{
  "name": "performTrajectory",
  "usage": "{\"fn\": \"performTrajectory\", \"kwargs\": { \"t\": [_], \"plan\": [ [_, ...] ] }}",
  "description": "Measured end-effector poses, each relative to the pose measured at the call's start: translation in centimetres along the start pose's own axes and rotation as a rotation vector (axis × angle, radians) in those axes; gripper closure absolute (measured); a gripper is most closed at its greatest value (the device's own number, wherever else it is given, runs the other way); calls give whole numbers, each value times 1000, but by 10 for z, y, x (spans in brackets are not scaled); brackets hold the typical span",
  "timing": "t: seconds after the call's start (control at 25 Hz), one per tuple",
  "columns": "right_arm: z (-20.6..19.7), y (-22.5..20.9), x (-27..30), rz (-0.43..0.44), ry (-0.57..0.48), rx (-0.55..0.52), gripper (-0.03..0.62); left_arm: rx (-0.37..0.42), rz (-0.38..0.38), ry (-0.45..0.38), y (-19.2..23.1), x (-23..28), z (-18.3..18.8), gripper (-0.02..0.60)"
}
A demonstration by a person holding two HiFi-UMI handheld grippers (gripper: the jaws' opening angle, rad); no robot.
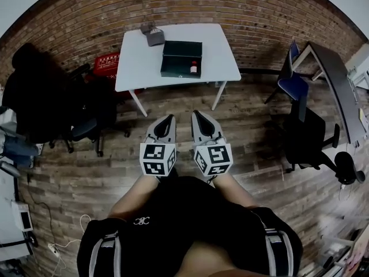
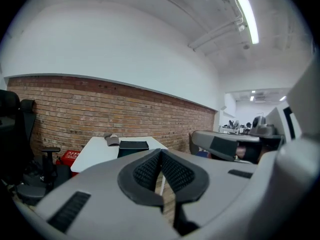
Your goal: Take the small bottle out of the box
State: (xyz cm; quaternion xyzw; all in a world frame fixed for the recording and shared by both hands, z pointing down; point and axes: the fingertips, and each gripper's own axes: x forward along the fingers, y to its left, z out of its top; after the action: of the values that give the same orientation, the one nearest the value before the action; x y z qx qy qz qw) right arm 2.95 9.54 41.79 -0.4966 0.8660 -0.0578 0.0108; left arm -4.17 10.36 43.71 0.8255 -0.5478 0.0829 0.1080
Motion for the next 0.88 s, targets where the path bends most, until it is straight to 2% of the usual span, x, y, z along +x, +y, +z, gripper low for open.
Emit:
{"fn": "performTrajectory", "kwargs": {
  "t": [0.52,0.88],
  "plan": [
    [13,-20,117,-36,34,-14,563,-22,-40,17,81,85,33,569],
    [19,-16,200,-61,33,-19,563,-20,-64,14,151,130,54,569]
  ]
}}
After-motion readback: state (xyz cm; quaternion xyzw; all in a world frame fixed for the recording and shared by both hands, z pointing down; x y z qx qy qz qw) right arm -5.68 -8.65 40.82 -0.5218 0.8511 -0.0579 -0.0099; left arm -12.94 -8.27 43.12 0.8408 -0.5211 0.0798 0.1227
